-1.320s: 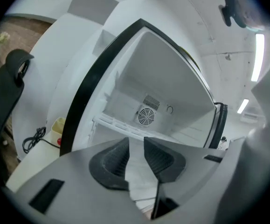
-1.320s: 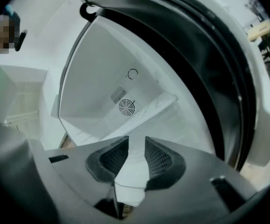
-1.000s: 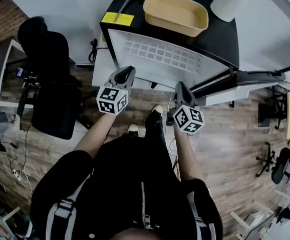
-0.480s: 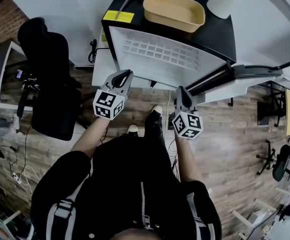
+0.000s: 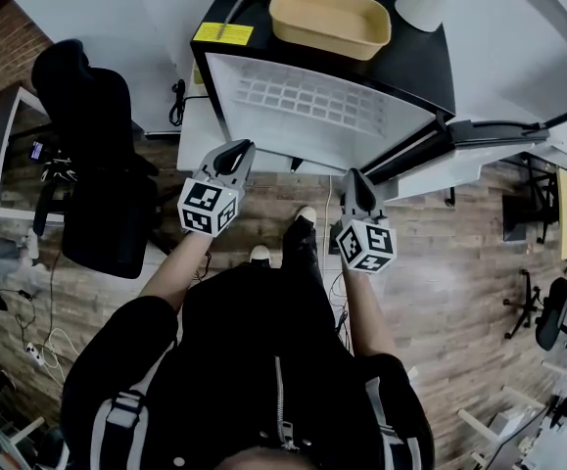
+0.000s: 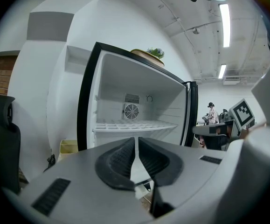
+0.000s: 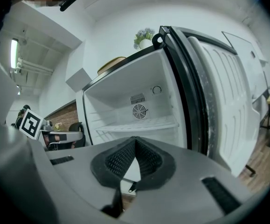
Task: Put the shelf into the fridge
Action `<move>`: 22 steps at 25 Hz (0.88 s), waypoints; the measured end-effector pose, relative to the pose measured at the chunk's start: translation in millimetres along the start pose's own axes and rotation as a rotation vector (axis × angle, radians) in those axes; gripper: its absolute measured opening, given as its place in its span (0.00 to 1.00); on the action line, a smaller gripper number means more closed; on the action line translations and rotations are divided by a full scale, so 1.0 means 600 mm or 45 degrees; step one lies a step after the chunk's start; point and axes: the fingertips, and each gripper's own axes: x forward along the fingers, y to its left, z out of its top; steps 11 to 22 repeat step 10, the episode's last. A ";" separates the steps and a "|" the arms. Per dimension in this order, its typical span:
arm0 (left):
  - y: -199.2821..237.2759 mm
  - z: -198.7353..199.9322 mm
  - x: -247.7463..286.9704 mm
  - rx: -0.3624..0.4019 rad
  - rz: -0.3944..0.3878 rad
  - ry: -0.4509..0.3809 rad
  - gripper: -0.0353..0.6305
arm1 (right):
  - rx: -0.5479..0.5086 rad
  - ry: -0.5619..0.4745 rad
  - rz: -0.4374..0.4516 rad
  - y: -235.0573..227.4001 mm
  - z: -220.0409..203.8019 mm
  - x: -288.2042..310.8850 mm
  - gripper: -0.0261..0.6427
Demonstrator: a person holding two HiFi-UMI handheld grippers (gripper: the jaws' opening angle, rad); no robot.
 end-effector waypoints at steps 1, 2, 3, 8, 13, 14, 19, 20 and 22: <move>0.001 0.000 -0.001 -0.003 0.000 0.000 0.12 | 0.002 0.001 -0.001 0.001 -0.001 0.000 0.05; 0.003 0.000 -0.003 -0.007 0.001 0.000 0.12 | 0.005 0.003 -0.002 0.003 -0.002 0.000 0.05; 0.004 -0.001 -0.004 -0.010 0.002 0.001 0.12 | 0.007 0.004 -0.003 0.006 -0.003 0.000 0.05; 0.010 -0.003 -0.004 -0.025 0.008 0.000 0.12 | 0.016 0.011 -0.006 0.009 -0.008 0.004 0.05; 0.011 -0.004 -0.003 -0.030 0.011 0.000 0.12 | 0.014 0.014 -0.009 0.008 -0.010 0.005 0.05; 0.011 -0.004 -0.003 -0.030 0.011 0.000 0.12 | 0.014 0.014 -0.009 0.008 -0.010 0.005 0.05; 0.011 -0.004 -0.003 -0.030 0.011 0.000 0.12 | 0.014 0.014 -0.009 0.008 -0.010 0.005 0.05; 0.011 -0.004 -0.003 -0.030 0.011 0.000 0.12 | 0.014 0.014 -0.009 0.008 -0.010 0.005 0.05; 0.011 -0.004 -0.003 -0.030 0.011 0.000 0.12 | 0.014 0.014 -0.009 0.008 -0.010 0.005 0.05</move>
